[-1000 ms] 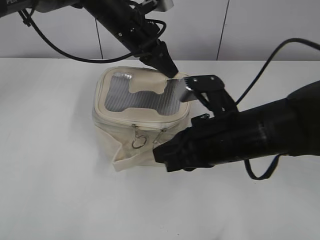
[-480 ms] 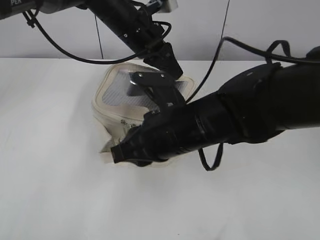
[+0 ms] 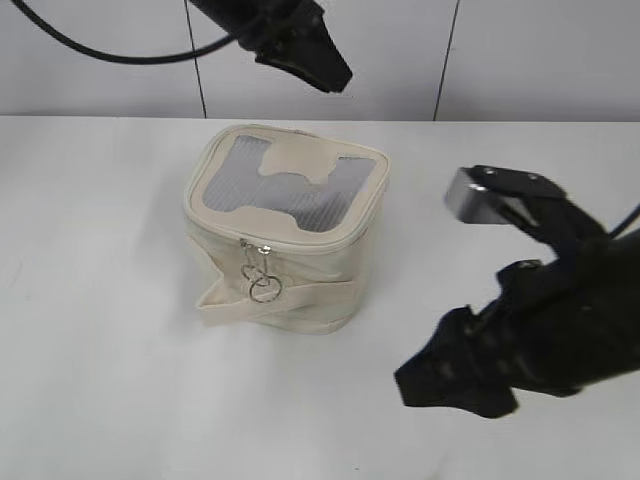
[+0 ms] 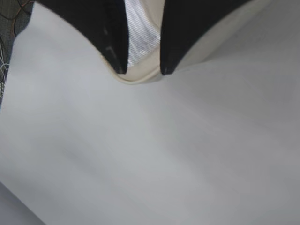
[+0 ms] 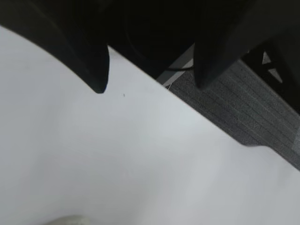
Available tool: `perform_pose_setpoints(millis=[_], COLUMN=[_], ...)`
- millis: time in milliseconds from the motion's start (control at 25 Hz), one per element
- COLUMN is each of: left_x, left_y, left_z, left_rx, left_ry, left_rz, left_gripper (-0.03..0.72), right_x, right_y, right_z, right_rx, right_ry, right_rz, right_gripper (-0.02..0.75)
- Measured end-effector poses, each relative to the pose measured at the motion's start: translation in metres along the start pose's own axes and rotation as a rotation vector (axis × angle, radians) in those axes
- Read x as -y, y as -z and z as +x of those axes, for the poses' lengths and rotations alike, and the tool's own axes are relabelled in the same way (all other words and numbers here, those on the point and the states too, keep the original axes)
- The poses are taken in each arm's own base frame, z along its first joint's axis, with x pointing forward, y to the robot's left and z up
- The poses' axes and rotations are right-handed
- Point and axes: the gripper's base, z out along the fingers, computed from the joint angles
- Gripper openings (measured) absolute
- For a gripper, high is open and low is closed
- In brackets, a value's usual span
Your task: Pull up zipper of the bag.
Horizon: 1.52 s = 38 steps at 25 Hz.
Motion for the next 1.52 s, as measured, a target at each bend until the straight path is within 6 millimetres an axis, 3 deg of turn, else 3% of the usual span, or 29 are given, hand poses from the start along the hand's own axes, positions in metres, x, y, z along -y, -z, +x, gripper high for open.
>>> perform_pose_setpoints(millis=[80, 200, 360, 520, 680, 880, 1000, 1080, 1520], left_x=[0.020, 0.056, 0.112, 0.165, 0.206, 0.230, 0.235, 0.237, 0.231], left_y=[0.025, 0.062, 0.117, 0.161, 0.199, 0.220, 0.218, 0.218, 0.209], left_z=[-0.002, 0.010, 0.056, 0.139, 0.242, 0.343, 0.382, 0.391, 0.384], left_rx=[0.024, 0.046, 0.133, 0.221, 0.334, 0.433, 0.480, 0.507, 0.530], left_ry=[-0.014, 0.000, 0.026, 0.054, 0.086, 0.073, 0.060, 0.052, 0.052], left_rz=[-0.012, -0.037, -0.218, -0.371, -0.532, -0.709, -0.741, -0.743, -0.719], left_gripper=[0.167, 0.156, 0.149, 0.149, 0.149, 0.148, 0.148, 0.148, 0.147], right_x=[0.001, 0.003, 0.007, 0.010, 0.010, 0.007, 0.007, 0.008, 0.012], right_y=[0.025, 0.063, 0.109, 0.142, 0.165, 0.189, 0.196, 0.199, 0.196], right_z=[0.006, 0.017, 0.048, 0.086, 0.118, 0.144, 0.156, 0.161, 0.163], right_rx=[-0.014, -0.025, -0.063, -0.019, 0.134, 0.349, 0.434, 0.474, 0.536], right_ry=[-0.007, 0.006, 0.061, 0.132, 0.191, 0.252, 0.273, 0.285, 0.299], right_rz=[-0.006, 0.030, 0.173, 0.253, 0.269, 0.262, 0.255, 0.259, 0.273], right_gripper=[0.456, 0.456, 0.457, 0.457, 0.457, 0.457, 0.444, 0.421, 0.380])
